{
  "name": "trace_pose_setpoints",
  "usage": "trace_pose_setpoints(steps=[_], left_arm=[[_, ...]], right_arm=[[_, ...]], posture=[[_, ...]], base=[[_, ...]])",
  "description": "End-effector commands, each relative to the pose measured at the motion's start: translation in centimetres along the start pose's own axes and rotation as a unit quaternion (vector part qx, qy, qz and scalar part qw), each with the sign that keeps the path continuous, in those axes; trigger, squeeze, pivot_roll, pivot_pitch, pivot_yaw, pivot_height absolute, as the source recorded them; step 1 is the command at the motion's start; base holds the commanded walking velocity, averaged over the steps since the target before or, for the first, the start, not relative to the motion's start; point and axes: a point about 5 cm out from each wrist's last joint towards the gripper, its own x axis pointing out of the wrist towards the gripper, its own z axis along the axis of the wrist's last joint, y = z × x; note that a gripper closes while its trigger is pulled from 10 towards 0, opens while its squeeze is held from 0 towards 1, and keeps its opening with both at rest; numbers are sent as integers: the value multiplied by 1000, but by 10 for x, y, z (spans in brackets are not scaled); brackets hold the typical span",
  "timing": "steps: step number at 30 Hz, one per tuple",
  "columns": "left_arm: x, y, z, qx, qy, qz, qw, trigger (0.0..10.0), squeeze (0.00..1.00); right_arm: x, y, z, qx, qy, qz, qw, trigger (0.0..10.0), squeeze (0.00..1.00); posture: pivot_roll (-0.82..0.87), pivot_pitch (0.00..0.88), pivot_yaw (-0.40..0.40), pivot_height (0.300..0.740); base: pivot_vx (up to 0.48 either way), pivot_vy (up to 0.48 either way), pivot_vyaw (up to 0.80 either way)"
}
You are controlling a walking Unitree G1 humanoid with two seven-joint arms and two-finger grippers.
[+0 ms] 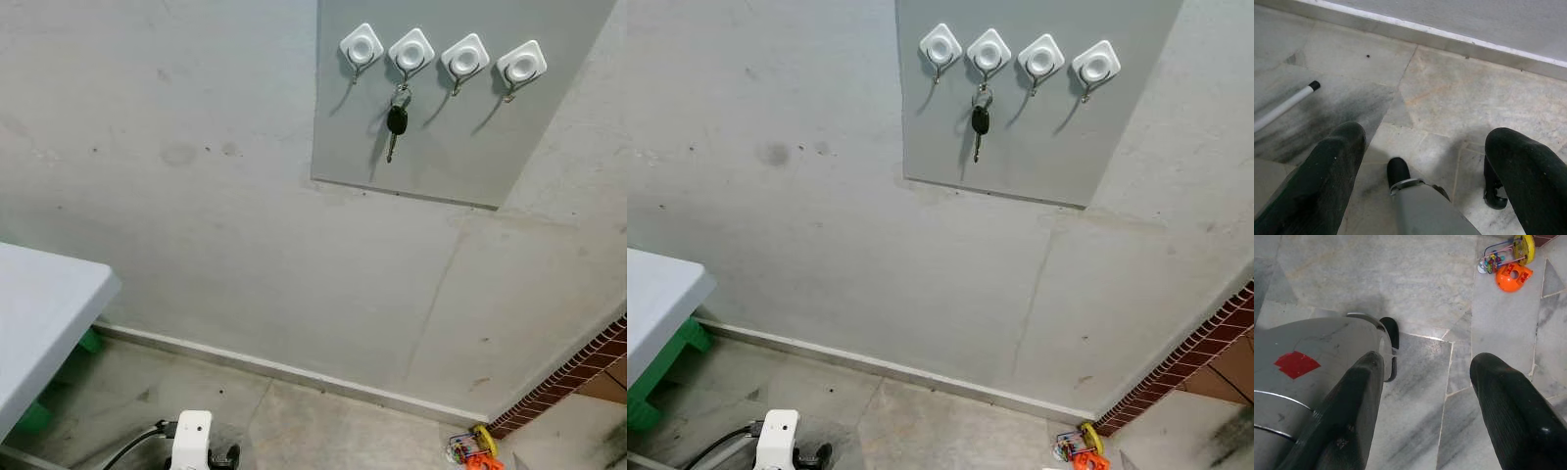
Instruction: Hang keys on a hook
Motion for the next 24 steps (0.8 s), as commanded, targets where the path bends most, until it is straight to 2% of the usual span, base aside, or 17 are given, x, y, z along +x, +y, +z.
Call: trace_pose_setpoints(steps=[1, 14, 20, 24], left_arm=[[-1, 1, -1, 6, 1, -2, 1000, 10000, 0], [0, 1, 1, 6, -2, -2, 1000, 10000, 0], [0, 1, 1, 5, -3, -3, 1000, 10000, 0], [0, 1, 2, 5, -4, -2, 1000, 10000, 0]], right_arm=[[-1, 6, -7, 2, 13, 8, 1000, 10000, 0], [-1, 2, -8, -2, 14, -1, 1000, 10000, 0], [1, 0, 4, 13, -7, -7, 1000, 10000, 0], [4, 0, 22, 12, -34, -2, 999, 10000, 0]], posture=[[-51, 0, -4, 740], [-56, 0, -6, 740], [-56, 0, -7, 740], [-55, 0, -7, 740]], base=[[0, 0, 0], [0, 0, 0], [0, 0, 0], [0, 0, 0]])
